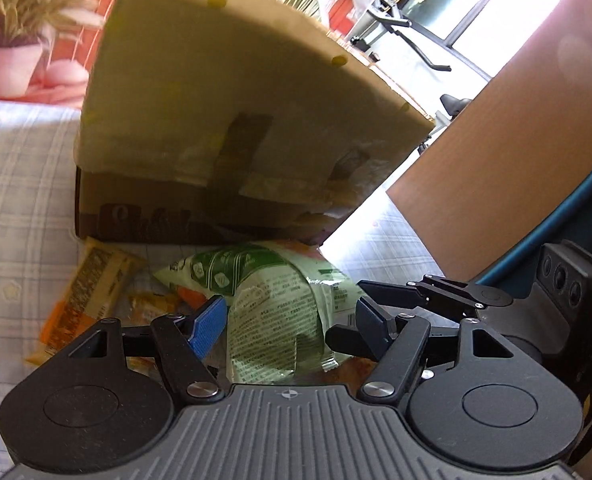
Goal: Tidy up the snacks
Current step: 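Close the left gripper on a green chip bag while the right grasps a pale green barcode bag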
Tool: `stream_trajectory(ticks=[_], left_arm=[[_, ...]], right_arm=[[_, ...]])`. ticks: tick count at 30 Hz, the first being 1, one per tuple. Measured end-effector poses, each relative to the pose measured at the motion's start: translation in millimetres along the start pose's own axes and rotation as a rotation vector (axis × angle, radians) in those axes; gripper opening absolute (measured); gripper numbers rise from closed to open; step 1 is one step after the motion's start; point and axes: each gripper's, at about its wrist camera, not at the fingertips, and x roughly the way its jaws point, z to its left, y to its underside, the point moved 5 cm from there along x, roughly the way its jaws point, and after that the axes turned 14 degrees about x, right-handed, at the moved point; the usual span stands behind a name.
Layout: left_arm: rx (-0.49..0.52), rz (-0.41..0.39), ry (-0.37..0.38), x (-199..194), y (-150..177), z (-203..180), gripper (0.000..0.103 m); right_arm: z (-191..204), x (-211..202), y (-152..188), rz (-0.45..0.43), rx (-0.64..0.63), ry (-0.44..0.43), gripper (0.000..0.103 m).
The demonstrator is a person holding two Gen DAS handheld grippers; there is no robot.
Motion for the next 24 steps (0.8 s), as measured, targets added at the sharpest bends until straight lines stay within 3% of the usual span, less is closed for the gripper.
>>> stream_trajectory(ticks=[10,12,13,24], left_arm=[[-0.019,0.031,0.006,30.7,5.4,3.6,0.073],[-0.023,0.03,0.012,31.6,8.3,5.2,0.069],[-0.019,0.032,0.014,33.3,9.0,4.6,0.059],[0.005,-0.017,0.021,-2.9,12.1,-8.1,0.054]], right_arm=[[-3.8,9.5,3.5,0.005,0.03,-0.025,0.069],[-4.2,10.3,3.5,0.008,0.04,-0.032,0.069],[-4.1,10.9,3.7,0.01,0.041,-0.034,0.069],[16.3,-9.7,9.2,-0.03,0.013,-0.062,0.061]])
